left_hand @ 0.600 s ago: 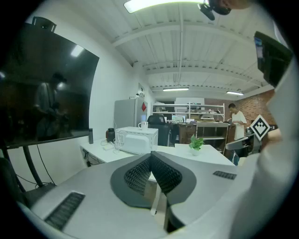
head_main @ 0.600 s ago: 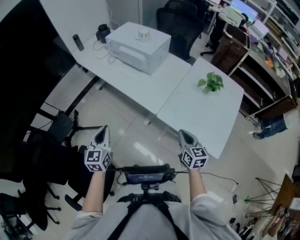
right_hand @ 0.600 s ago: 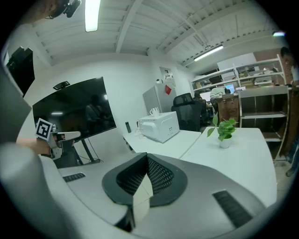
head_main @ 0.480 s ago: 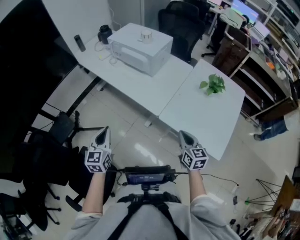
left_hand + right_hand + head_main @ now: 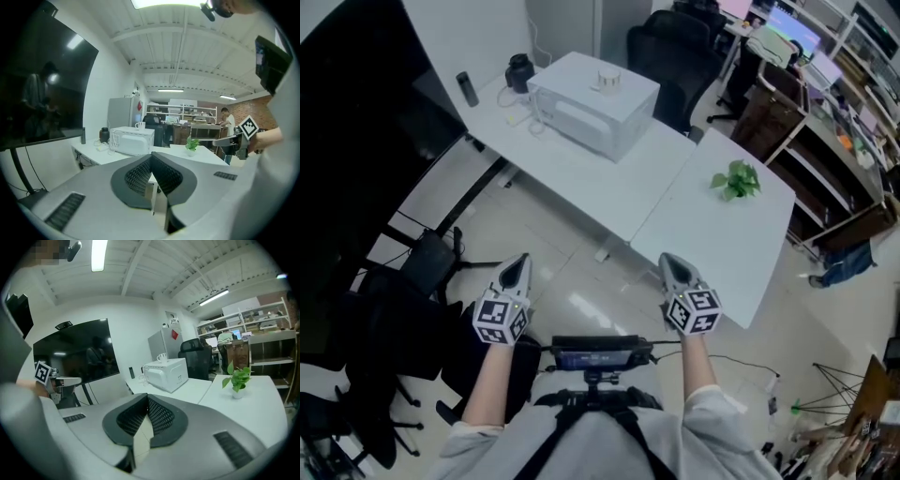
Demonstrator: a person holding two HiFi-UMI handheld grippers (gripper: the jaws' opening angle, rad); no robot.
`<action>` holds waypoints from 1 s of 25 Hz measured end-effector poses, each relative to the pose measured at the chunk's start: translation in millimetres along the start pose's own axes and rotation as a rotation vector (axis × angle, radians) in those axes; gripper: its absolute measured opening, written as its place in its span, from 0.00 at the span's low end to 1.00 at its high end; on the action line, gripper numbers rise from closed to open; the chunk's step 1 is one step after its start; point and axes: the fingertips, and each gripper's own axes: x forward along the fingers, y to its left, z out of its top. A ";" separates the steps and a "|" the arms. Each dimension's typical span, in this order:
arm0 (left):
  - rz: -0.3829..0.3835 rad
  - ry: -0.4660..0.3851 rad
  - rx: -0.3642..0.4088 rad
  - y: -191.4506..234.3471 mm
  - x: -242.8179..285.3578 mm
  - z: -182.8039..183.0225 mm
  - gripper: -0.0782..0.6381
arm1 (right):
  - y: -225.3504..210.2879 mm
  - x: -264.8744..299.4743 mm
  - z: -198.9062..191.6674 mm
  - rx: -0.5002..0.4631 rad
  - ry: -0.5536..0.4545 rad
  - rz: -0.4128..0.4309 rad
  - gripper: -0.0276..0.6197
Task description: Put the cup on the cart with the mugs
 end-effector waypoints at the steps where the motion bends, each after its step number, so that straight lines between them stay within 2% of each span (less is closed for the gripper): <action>1: -0.010 -0.002 0.008 0.8 2.0 2.5 0.11 | 2.4 3.4 6.4 -0.009 -0.002 0.001 0.05; 6: -0.035 0.005 0.033 6.6 20.3 11.7 0.11 | 3.0 24.5 40.9 -0.035 -0.031 0.005 0.05; 15: -0.003 0.015 -0.004 -6.6 91.8 34.5 0.11 | -58.9 93.7 83.2 -0.071 -0.052 0.077 0.05; 21: 0.017 0.021 0.014 -22.5 140.6 61.8 0.11 | -89.4 133.9 126.6 -0.096 -0.041 0.167 0.21; 25: 0.040 0.025 0.024 -29.1 166.5 71.5 0.11 | -104.6 161.7 146.7 -0.194 -0.011 0.238 0.31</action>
